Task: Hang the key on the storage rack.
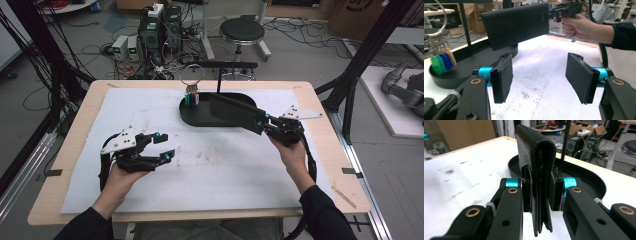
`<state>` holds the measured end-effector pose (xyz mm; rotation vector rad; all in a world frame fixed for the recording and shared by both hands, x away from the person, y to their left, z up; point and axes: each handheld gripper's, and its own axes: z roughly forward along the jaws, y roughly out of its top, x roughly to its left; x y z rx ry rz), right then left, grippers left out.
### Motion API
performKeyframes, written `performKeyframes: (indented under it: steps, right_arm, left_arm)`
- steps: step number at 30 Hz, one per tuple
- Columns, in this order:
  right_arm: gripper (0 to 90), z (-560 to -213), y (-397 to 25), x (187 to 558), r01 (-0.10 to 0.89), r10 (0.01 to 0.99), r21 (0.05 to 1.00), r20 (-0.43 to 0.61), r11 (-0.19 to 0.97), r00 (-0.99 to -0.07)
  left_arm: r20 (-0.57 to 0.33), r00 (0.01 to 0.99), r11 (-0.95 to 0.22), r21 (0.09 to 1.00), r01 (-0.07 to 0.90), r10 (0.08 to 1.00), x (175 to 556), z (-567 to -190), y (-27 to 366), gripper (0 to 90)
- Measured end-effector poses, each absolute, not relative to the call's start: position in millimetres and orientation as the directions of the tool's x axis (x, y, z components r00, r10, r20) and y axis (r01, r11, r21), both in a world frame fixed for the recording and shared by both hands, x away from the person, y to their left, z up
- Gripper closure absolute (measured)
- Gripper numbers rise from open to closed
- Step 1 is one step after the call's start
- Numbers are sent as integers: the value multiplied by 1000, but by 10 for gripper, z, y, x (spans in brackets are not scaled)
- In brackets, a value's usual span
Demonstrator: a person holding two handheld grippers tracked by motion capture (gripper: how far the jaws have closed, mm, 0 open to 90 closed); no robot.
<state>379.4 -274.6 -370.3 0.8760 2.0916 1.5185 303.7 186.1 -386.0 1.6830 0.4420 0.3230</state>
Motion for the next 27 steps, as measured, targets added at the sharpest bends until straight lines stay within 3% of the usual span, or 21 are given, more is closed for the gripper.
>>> performKeyframes:
  steps: [8,27]
  right_arm:
    - [781,-3734,-2582,4085,256,729,943,24,210,-684]
    - [780,-3978,-2181,4643,298,758,923,9,245,-652]
  left_arm:
    - [8,877,-152,986,75,480,2941,-3869,1881,363]
    - [22,873,-152,987,60,488,2829,-3878,1952,363]
